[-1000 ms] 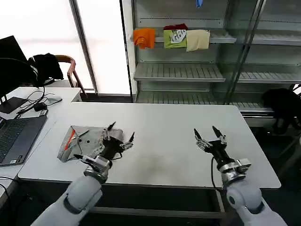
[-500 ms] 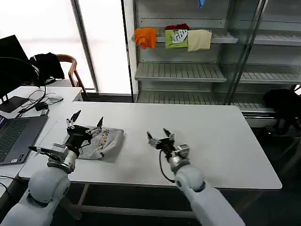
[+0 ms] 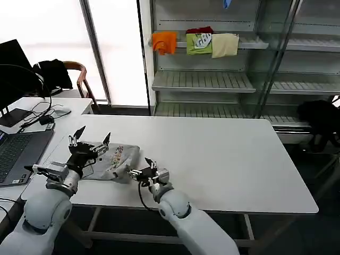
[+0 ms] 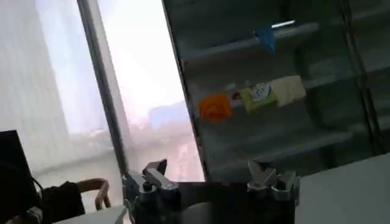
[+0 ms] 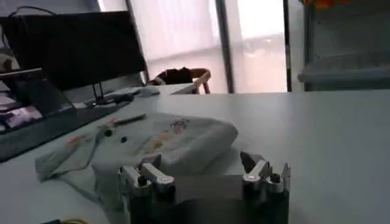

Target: Fold and organize the clothes.

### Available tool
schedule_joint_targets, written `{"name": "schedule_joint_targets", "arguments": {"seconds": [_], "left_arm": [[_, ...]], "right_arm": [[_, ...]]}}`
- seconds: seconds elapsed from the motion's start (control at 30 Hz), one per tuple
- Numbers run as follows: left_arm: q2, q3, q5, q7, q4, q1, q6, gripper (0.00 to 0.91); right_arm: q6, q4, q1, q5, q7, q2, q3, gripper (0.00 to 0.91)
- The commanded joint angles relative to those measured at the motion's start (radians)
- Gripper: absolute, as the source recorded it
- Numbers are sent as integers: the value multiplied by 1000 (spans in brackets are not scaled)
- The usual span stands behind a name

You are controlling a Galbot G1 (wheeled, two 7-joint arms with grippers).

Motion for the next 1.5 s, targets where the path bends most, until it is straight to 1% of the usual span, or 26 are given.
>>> {"name": "schedule_joint_targets", "arguments": {"seconds": [0.03, 0.07, 0.1, 0.13, 0.17, 0.2, 0.23, 0.33, 0.57, 0.83, 0.93, 1.07, 1.1, 1.17, 1.2, 1.23, 1.33, 1.4, 1.43, 1.5], "left_arm": [[-3, -21, -12, 19, 2, 13, 3, 907], [-4, -19, -11, 19, 1, 13, 3, 907], [-5, -16, -11, 19, 0, 12, 3, 907], [-6, -14, -11, 19, -2, 11, 4, 907], [-6, -13, -11, 19, -3, 10, 4, 907], [-5, -13, -11, 19, -3, 9, 4, 907], [-4, -13, -12, 19, -4, 9, 5, 907], [-1, -16, -14, 18, -4, 8, 5, 907], [-6, -14, -16, 18, -8, 12, 7, 907], [-7, -15, -24, 17, -13, 13, 10, 907], [-6, -17, -28, 17, -16, 15, 12, 907], [-8, -16, -29, 16, -18, 17, 14, 907], [-8, -15, -29, 16, -20, 18, 15, 907], [-8, -16, -29, 16, -23, 20, 15, 907], [-8, -17, -29, 15, -23, 21, 15, 907], [-8, -17, -29, 14, -23, 21, 15, 907], [-8, -18, -29, 14, -24, 23, 15, 907], [-8, -18, -29, 14, -24, 25, 15, 907], [-9, -17, -29, 14, -24, 26, 14, 907], [-11, -16, -29, 15, -23, 28, 14, 907]], "right_arm": [[-12, -56, 33, 46, 9, 66, -46, 907], [-15, -57, 32, 57, 13, 65, -43, 907], [-18, -58, 30, 74, 16, 64, -41, 846], [-25, -59, 28, 98, 24, 64, -38, 615], [-31, -61, 27, 107, 30, 63, -35, 312], [-35, -64, 25, 116, 35, 64, -32, 171], [-40, -68, 23, 131, 39, 63, -28, 0], [-54, -69, 22, 155, 48, 60, -23, 0], [-48, -41, 34, 179, 71, 64, -19, 0], [-34, -38, 45, 217, 127, 80, -4, 0], [-42, -33, 42, 245, 149, 79, 6, 0], [-63, -21, 38, 245, 184, 59, 6, 0], [-86, -10, 38, 243, 200, 47, 7, 0], [-101, 4, 38, 232, 212, 26, 10, 0], [-120, 23, 39, 216, 234, 1, 17, 0], [-124, 31, 40, 213, 238, -19, 23, 0], [-124, 71, 35, 213, 253, -84, 45, 0], [-124, 135, 14, 225, 266, -156, 67, 0], [-124, 141, 9, 226, 268, -161, 70, 0], [-116, 233, -32, 233, 265, -245, 100, 0]]}}
